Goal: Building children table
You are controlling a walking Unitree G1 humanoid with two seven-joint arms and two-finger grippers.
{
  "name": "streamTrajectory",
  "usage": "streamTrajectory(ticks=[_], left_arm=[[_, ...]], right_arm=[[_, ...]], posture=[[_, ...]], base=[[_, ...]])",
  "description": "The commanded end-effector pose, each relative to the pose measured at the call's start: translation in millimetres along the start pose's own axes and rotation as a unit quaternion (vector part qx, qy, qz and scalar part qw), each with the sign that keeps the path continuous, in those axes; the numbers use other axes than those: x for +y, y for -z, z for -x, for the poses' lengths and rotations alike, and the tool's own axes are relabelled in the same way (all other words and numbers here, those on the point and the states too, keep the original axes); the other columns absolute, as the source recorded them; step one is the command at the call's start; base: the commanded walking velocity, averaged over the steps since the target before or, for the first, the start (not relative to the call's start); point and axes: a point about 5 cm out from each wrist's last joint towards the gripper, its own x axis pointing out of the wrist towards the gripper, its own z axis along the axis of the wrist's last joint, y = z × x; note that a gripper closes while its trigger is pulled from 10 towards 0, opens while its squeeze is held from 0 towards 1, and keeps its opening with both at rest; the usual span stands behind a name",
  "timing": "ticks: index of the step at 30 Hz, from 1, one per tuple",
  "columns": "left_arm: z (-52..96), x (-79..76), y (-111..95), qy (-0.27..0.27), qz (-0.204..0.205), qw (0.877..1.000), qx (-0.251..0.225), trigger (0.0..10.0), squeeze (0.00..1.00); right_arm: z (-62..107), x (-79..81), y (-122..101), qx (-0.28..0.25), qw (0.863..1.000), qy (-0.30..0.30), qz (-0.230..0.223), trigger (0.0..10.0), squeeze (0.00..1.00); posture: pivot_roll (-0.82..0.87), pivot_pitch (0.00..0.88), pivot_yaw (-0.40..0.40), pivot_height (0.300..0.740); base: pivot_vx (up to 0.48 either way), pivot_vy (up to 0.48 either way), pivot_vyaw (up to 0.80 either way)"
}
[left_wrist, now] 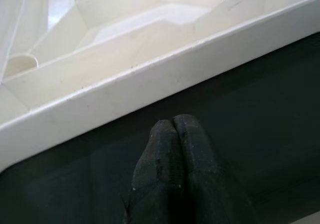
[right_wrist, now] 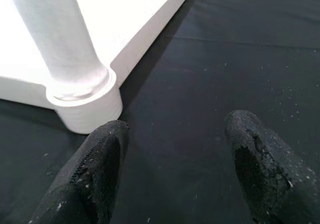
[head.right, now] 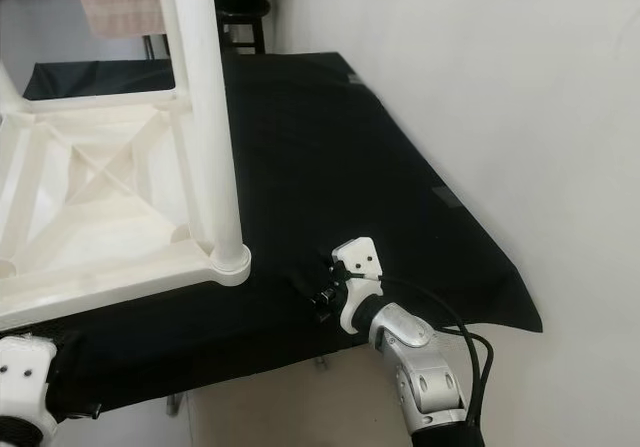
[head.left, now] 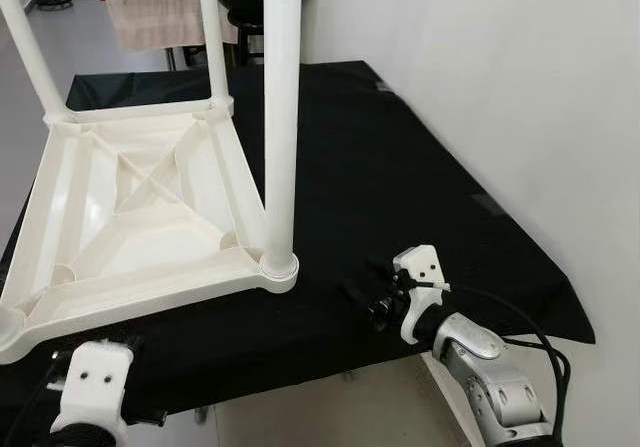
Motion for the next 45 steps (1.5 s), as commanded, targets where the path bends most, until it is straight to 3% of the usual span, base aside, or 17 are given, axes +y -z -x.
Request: streamTrajectory(ticks=[1,23,33,39,45], left_arm=[[0.5,-4.6,7,0.01,0.002,1.0,0.021,10.0,0.0],[-11.8,4.0,0,-0.002,-0.022,1.0,-0.014,10.0,0.0],[-16.1,2.9,-4,0.014,0.012,0.999,-0.026,10.0,0.0],[-20.6,7.4,-11,-0.005,0.01,0.999,-0.046,10.0,0.0],[-21.3,9.2,-6,-0.028,0.032,0.999,-0.025,10.0,0.0]], right_arm=[[4.0,-4.0,2,0.008,1.0,0.015,0.0,10.0,0.0],[5.5,-5.9,2,0.029,0.998,0.037,0.042,10.0,0.0],[8.5,-1.7,3,0.024,0.998,0.04,0.034,10.0,0.0],[7.3,-3.3,2,0.02,0.998,0.046,0.028,10.0,0.0],[4.2,-4.6,1,0.017,0.998,0.049,0.026,10.0,0.0]], posture=[[0.09,0.098,-0.059,0.74],[0.08,0.087,-0.061,0.74],[0.07,0.084,-0.055,0.74],[0.08,0.081,-0.056,0.74],[0.08,0.079,-0.055,0.74]], base=[[-0.48,0.0,0.0],[-0.013,0.0,0.0],[0.0,0.0,0.0],[0.0,0.0,0.0],[0.0,0.223,0.0]])
